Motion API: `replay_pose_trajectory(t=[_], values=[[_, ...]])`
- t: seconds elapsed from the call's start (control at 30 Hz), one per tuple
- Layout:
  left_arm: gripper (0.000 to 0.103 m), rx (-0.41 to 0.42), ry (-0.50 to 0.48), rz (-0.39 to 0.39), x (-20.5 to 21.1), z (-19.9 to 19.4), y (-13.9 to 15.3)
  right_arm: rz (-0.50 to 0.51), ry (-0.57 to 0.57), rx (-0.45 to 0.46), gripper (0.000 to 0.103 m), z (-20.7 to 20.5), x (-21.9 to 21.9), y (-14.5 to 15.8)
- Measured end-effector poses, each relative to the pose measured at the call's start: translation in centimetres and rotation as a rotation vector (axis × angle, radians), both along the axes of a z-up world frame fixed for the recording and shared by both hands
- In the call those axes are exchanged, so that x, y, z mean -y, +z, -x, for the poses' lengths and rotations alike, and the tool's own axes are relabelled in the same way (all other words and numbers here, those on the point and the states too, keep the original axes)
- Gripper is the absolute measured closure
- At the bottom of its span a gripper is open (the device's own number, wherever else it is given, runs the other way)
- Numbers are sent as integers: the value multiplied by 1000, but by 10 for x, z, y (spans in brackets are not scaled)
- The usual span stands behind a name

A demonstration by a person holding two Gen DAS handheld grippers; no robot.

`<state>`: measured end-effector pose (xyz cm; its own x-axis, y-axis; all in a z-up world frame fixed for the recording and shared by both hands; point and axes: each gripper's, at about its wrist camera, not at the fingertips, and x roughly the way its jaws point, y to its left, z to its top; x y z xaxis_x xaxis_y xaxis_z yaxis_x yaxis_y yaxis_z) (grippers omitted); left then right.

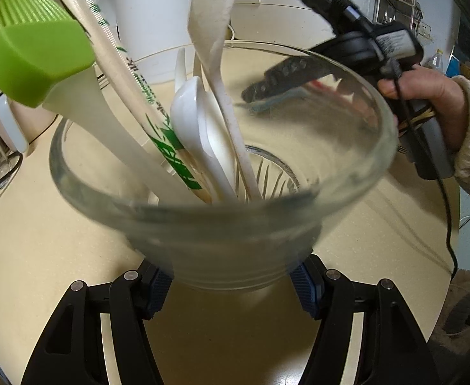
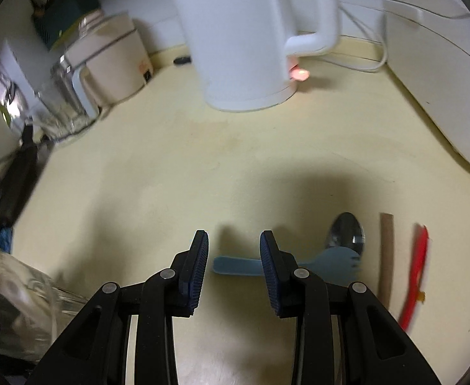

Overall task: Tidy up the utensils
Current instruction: 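Lower the right gripper onto the blue spork handle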

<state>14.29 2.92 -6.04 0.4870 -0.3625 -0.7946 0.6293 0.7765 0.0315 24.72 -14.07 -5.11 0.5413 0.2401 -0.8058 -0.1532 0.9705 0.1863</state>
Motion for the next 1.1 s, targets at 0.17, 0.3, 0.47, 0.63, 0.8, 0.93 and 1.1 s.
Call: replay_pose_trajectory(t=[0.17,0.3,0.47,0.63,0.8,0.93,1.1], values=[[33,-3,0,2,0,0,0,30,8,-8,70,11,-2,-5],[33,-3,0,3,-1,0,0,50,14,6,69,35,-2,-5],[33,-2,0,2,-2,1,0,35,52,29,69,75,-5,-6],[33,0,0,0,-2,1,0,-60,138,23,69,115,-3,-6],[33,2,0,-2,-1,1,0,-178,80,35,69,148,25,5],[33,4,0,-3,-1,1,0,-155,7,23,69,167,47,10],[33,6,0,-5,-1,2,0,-152,-29,2,69,171,59,5]])
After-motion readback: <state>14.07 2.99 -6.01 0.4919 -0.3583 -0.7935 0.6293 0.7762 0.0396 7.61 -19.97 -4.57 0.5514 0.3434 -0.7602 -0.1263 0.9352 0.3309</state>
